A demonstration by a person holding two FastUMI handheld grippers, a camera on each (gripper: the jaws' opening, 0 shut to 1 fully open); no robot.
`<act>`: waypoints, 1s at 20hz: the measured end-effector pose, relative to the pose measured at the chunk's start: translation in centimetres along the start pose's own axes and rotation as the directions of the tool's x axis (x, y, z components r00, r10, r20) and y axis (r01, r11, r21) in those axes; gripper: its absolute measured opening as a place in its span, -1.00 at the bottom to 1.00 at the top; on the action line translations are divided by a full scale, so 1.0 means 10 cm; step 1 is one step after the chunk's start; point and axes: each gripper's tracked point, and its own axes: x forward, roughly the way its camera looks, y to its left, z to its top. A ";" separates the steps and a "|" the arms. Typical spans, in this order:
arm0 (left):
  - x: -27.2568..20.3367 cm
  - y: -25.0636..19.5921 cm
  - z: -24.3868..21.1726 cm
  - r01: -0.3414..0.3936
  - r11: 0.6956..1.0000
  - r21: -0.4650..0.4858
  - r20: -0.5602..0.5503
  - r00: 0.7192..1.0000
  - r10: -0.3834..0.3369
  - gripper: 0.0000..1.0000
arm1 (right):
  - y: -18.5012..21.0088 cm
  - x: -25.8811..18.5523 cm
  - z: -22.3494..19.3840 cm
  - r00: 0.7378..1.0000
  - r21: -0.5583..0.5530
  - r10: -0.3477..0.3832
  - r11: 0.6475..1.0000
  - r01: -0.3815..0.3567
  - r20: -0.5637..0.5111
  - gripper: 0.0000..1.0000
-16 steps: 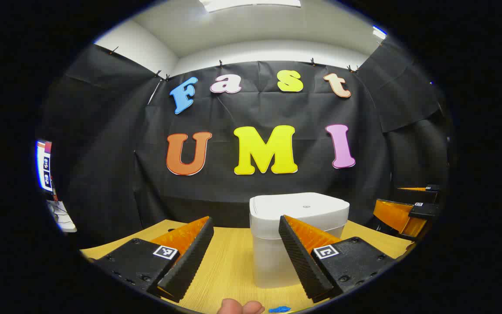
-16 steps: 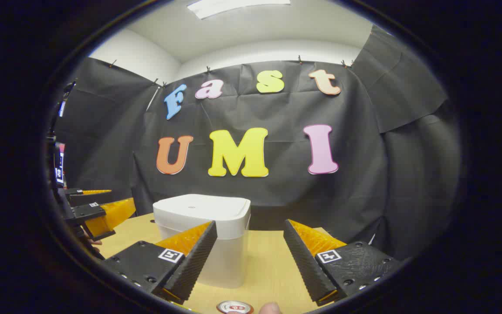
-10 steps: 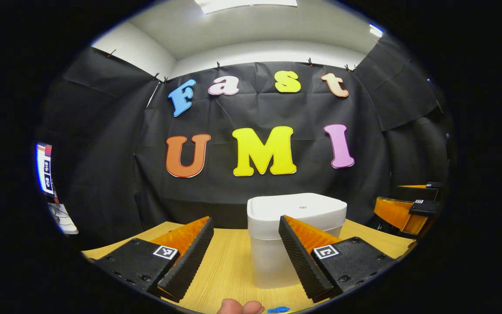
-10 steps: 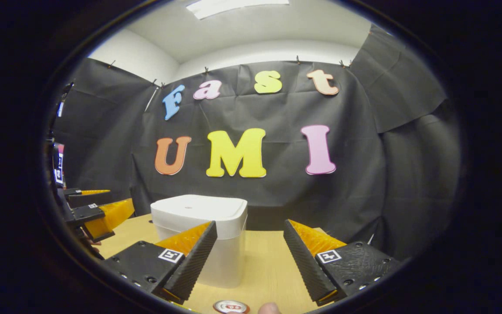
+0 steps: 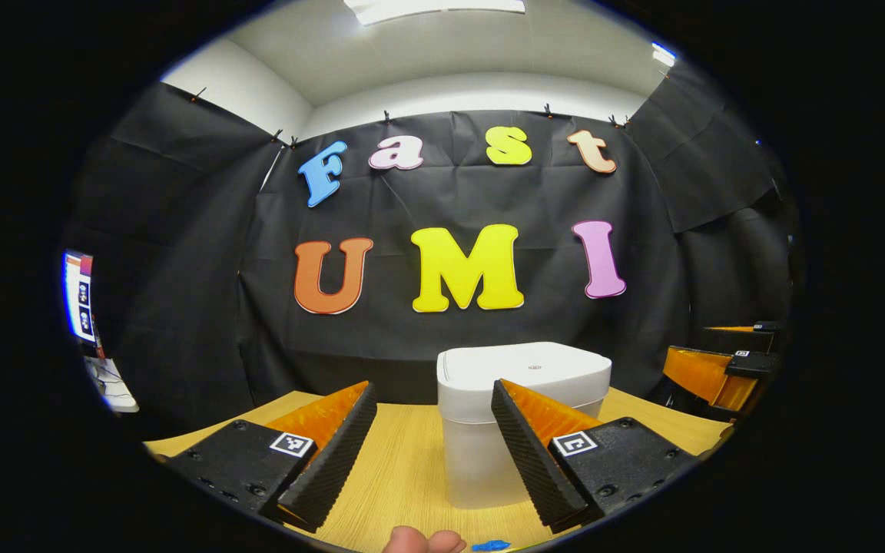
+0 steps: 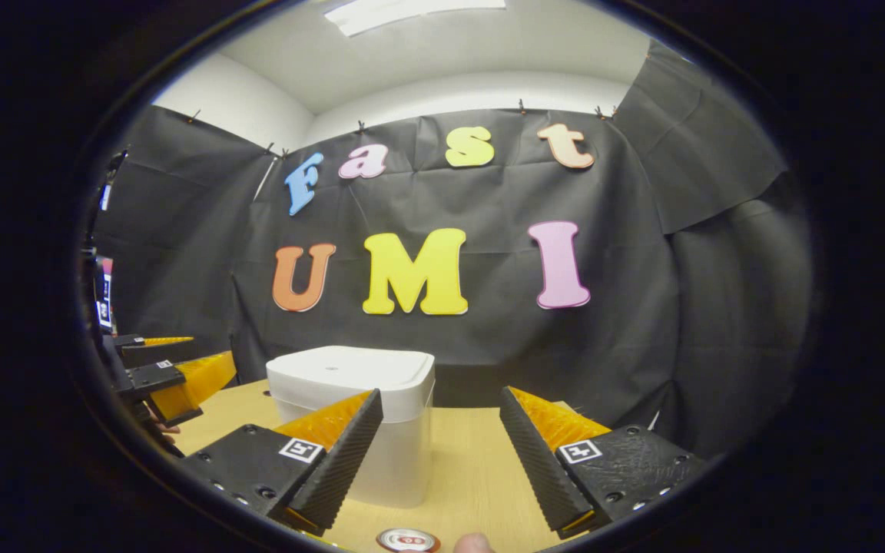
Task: Press the lid of the desktop garbage bin to open it, pick up the crumpled paper on the desktop and throw it into the bin, then pick up the pop can on the desktop and drop it into the bin, and finally close the garbage bin lid.
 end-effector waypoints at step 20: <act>-0.01 0.27 -0.27 -0.036 0.999 -0.028 -0.052 0.998 0.034 0.94 | 0.71 0.70 0.27 0.967 0.051 0.229 0.973 -0.225 -0.115 0.35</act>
